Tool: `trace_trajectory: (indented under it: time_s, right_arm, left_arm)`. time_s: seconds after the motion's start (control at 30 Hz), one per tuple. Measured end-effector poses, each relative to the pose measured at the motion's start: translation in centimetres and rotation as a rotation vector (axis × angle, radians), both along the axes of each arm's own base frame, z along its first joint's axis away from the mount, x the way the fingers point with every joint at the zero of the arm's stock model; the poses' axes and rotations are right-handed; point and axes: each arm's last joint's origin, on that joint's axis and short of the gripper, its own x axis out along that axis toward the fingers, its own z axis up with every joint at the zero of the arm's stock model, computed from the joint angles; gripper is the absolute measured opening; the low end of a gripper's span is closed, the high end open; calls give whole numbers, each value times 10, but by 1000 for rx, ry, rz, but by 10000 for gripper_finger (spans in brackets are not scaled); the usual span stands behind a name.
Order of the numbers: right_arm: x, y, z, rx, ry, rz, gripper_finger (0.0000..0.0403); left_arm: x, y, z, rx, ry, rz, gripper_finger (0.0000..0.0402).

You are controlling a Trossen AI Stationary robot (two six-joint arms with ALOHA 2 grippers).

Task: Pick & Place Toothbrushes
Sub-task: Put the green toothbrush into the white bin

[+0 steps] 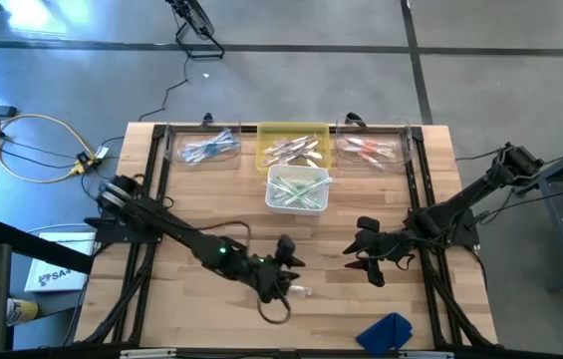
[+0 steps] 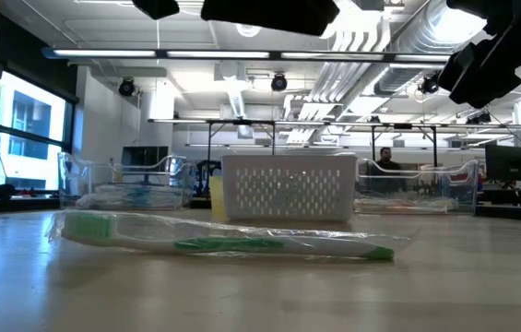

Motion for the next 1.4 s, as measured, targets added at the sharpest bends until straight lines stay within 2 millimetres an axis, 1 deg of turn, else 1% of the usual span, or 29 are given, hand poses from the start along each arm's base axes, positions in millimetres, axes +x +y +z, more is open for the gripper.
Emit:
trace_trajectory:
  time_s: [0.1,0.17,0.3,0.4,0.47,0.53,0.63,0.7,0.97,1.1,1.27,1.4]
  right_arm:
    - [0,0,0,1,-2,0,174]
    - [0,0,0,2,-4,0,174]
    - [0,0,0,3,-5,0,174]
    - [0,0,0,1,-5,2,174]
    - [0,0,0,1,-5,1,174]
    - [0,0,0,0,-5,2,174]
    - [0,0,0,-11,-11,-14,174]
    - [1,-1,0,-21,-17,-28,174]
    - [1,-1,1,-26,-20,-35,174]
    - [0,-1,0,-13,-12,-17,174]
    - [0,-1,0,-14,-12,-18,174]
    - [0,-1,0,-14,-12,-17,174]
  left_arm:
    - [-18,6,-1,-29,-116,-17,168]
    - [-28,11,-5,-52,-213,-28,168]
    - [-48,17,-24,-99,-342,-84,168]
    - [-56,19,-34,-178,-386,-127,168]
    - [-57,19,-35,-293,-388,-142,168]
    - [-57,18,-35,-457,-371,-132,168]
    - [-57,17,-33,-691,-357,-73,168]
    - [-57,17,-32,-786,-355,-44,168]
    - [-57,18,-33,-795,-359,-3,168]
    - [-57,17,-33,-812,-334,-56,168]
    - [-57,16,-31,-843,-341,-80,168]
    - [-54,11,-22,-878,-320,-179,168]
